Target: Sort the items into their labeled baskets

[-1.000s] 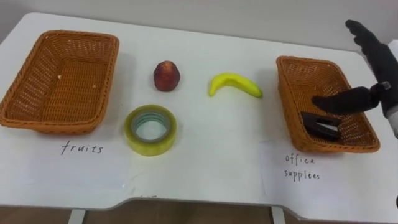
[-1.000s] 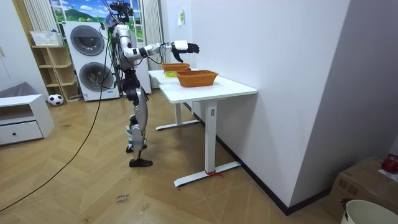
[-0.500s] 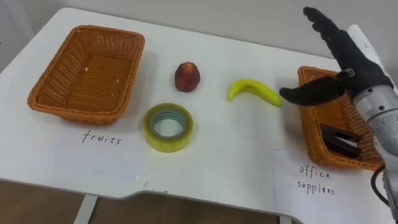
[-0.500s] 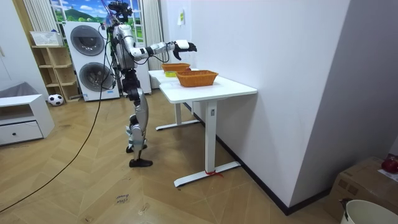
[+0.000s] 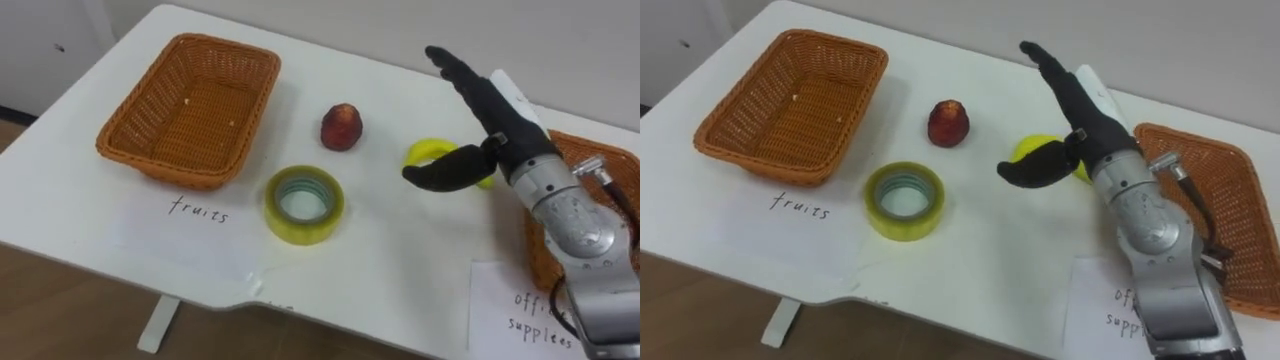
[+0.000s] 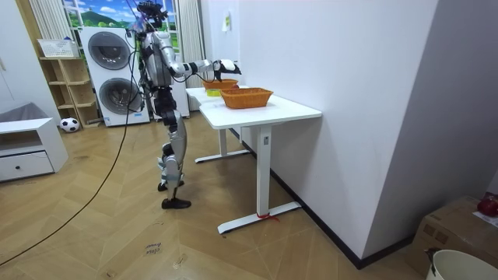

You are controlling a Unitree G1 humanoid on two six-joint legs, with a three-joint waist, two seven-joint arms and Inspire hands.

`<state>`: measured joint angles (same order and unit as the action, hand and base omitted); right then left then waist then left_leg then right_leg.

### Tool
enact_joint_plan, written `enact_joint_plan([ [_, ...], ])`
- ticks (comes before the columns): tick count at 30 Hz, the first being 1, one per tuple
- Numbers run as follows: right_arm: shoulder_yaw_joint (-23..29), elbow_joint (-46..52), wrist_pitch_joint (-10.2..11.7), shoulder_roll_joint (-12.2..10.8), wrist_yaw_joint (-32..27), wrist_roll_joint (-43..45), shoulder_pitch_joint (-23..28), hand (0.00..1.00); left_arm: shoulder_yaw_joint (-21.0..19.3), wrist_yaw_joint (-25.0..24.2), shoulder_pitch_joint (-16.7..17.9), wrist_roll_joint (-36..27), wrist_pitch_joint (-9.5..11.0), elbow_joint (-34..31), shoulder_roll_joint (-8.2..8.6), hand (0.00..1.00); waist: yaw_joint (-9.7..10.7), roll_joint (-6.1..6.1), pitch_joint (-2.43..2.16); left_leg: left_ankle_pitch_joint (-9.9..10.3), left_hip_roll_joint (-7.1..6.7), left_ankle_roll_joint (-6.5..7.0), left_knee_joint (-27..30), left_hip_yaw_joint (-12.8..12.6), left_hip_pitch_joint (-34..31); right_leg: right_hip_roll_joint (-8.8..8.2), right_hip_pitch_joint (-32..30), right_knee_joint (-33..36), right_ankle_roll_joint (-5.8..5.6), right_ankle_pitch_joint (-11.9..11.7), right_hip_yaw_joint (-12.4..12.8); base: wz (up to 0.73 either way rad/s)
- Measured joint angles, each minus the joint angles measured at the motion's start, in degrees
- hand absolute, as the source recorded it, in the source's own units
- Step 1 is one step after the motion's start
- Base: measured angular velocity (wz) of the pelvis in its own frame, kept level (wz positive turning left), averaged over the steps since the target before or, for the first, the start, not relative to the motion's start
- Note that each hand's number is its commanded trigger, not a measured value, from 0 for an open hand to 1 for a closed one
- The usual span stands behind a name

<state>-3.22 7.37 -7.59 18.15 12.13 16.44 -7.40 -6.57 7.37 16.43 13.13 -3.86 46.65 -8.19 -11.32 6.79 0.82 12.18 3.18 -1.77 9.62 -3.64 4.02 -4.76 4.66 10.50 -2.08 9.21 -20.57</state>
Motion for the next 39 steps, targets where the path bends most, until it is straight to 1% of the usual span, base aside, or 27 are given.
enact_joint_plan([
  [1,-0.42,0.01,0.00,-0.05,0.21,0.01,0.00,0.00,0.00,0.19,0.34,0.04,0.00,0.01,-0.05,0.00,-0.20,0.00,-0.01,0.00,0.01,0.00,0.01,0.01,-0.15,0.00,-0.15,0.00,0.00,0.00,0.00,0.00],
  [3,-0.80,0.02,0.00,-0.44,0.78,0.08,0.00,0.00,0.01,0.99,1.00,0.16,-0.03,0.02,-0.04,0.00,-0.26,0.17,-0.18,-0.01,0.01,0.01,0.09,0.12,-0.33,0.00,-0.58,0.01,0.00,0.00,0.00,0.00],
  [5,-1.08,0.01,0.00,-1.32,1.06,-0.23,0.00,0.00,0.04,1.04,1.71,0.17,-0.37,0.16,-0.02,0.00,-0.63,0.18,-0.21,-0.03,-0.01,0.03,0.10,0.46,-0.35,-0.01,-0.68,0.03,0.00,0.00,0.01,0.00],
  [7,-1.20,0.01,0.00,-1.73,1.06,-0.46,0.00,0.00,0.04,1.03,1.91,0.17,-0.70,0.16,0.00,0.00,-1.01,0.18,-0.21,-0.03,-0.01,0.03,0.10,0.56,-0.36,-0.01,-0.67,0.02,0.00,0.00,-0.01,0.00],
  [10,-1.42,-0.02,0.00,-2.41,1.01,-0.70,-0.03,0.00,0.73,1.01,1.91,0.14,-0.91,0.12,-0.03,0.00,-1.63,-0.14,-0.07,-0.03,-0.01,0.03,0.18,0.59,-0.28,-0.01,-0.53,0.03,0.00,0.00,0.00,0.00],
  [11,-2.28,-0.42,0.03,-2.46,0.75,-0.74,-0.24,0.00,1.14,0.96,1.99,-0.04,-0.99,0.09,-0.08,0.00,-1.64,-0.46,0.10,-0.03,-0.01,0.03,0.23,0.60,-0.28,-0.01,-0.47,0.00,0.00,0.00,0.02,0.00],
  [15,-4.23,-2.70,-0.01,-3.50,0.66,-0.73,-0.25,0.00,1.31,0.70,1.99,-0.07,-1.26,-0.54,-0.08,0.00,-1.76,-0.60,0.19,-0.03,0.00,0.03,0.63,0.51,-0.56,-0.03,-0.54,0.02,0.00,0.00,0.00,0.00],
  [16,-4.92,-3.42,-0.01,-3.72,0.75,-0.76,-0.25,0.00,1.54,0.72,1.86,-0.04,-1.26,-0.57,-0.13,0.00,-1.77,-0.72,0.28,-0.03,0.00,0.03,0.82,0.65,-0.86,-0.04,-0.68,0.02,0.00,0.00,-0.04,0.00],
  [18,-5.63,-4.41,-0.01,-4.06,0.75,-0.37,-0.26,0.00,2.56,0.92,1.82,0.13,-1.26,-0.71,-0.36,0.00,-1.78,-0.76,0.25,-0.03,0.00,0.03,1.13,0.63,-1.54,-0.05,-0.90,0.03,0.00,0.00,-0.10,0.00],
  [19,-6.08,-4.93,-0.01,-4.38,0.75,-0.09,-0.26,0.00,2.98,1.04,1.88,0.31,-1.30,-0.73,-0.40,0.00,-1.79,-1.03,0.33,-0.03,0.01,0.03,1.12,0.60,-1.61,-0.04,-0.94,0.05,0.00,0.00,-0.14,0.00],
  [21,-6.82,-5.21,-0.02,-4.53,0.76,0.01,-0.27,0.00,3.57,1.11,1.90,0.43,-1.67,-0.81,-0.40,0.00,-1.88,-1.30,0.12,-0.02,0.02,0.03,1.08,0.62,-1.89,-0.02,-1.22,0.08,0.00,0.00,-0.19,0.00],
  [22,-6.88,-5.24,-0.02,-4.93,0.84,-0.02,-0.41,0.00,3.57,1.11,1.90,0.45,-2.12,-1.07,-0.27,0.00,-1.97,-1.23,-0.20,-0.03,0.01,0.03,1.09,0.58,-2.31,-0.01,-1.68,0.12,0.00,0.00,-0.19,0.00],
  [23,-6.88,-5.57,-0.01,-5.25,0.84,-0.04,-0.73,0.00,3.78,1.11,1.94,0.45,-2.27,-1.15,-0.25,0.00,-1.97,-1.35,-0.17,-0.06,0.01,0.02,1.17,0.57,-2.42,-0.01,-1.75,0.11,0.01,0.00,-0.19,0.00],
  [25,-6.88,-6.77,-0.02,-5.76,0.82,-0.03,-1.19,0.00,4.11,1.11,2.15,0.45,-2.65,-1.24,-0.25,0.00,-2.12,-1.58,-0.33,-0.06,0.00,0.02,1.18,0.56,-2.40,-0.01,-1.75,0.12,0.01,0.00,-0.19,0.00],
  [31,-6.91,-8.54,-0.05,-6.94,0.35,-0.08,-1.34,0.00,4.67,1.29,1.96,1.48,-3.53,-1.28,-0.23,0.00,-3.14,-1.90,-0.13,-0.07,-0.02,0.02,1.19,0.64,-2.46,-0.03,-1.77,0.05,0.00,0.00,-0.25,0.01],
  [33,-7.29,-8.89,-0.06,-7.39,-0.05,-0.13,-1.35,0.00,4.96,1.57,2.09,1.53,-4.20,-1.26,-0.19,0.00,-3.19,-1.95,-0.09,-0.07,-0.02,0.02,1.19,0.69,-2.55,-0.07,-1.80,0.04,0.00,0.00,-0.39,0.02],
  [34,-7.99,-9.09,-0.06,-7.40,-0.71,-0.24,-1.38,0.00,5.26,1.97,2.18,1.53,-4.65,-1.26,-0.19,0.00,-3.27,-2.21,0.07,-0.06,-0.03,0.02,1.19,0.66,-2.54,-0.09,-1.81,0.04,0.00,0.00,-0.41,0.00],
  [36,-9.11,-9.59,-0.06,-7.46,-1.62,-0.64,-1.60,0.00,5.70,2.24,2.20,1.54,-5.04,-1.26,-0.20,0.00,-3.27,-2.25,0.10,-0.06,-0.03,0.02,1.19,0.66,-2.55,-0.10,-1.85,0.02,0.00,0.00,-0.53,0.00],
  [39,-9.26,-10.58,-0.05,-7.67,-2.68,-1.07,-2.86,0.00,5.75,2.22,2.20,1.90,-5.22,-0.97,-0.16,0.00,-3.31,-2.33,0.05,-0.07,0.00,0.02,1.19,0.65,-2.94,-0.08,-2.14,0.03,0.00,0.00,-0.87,0.00],
])
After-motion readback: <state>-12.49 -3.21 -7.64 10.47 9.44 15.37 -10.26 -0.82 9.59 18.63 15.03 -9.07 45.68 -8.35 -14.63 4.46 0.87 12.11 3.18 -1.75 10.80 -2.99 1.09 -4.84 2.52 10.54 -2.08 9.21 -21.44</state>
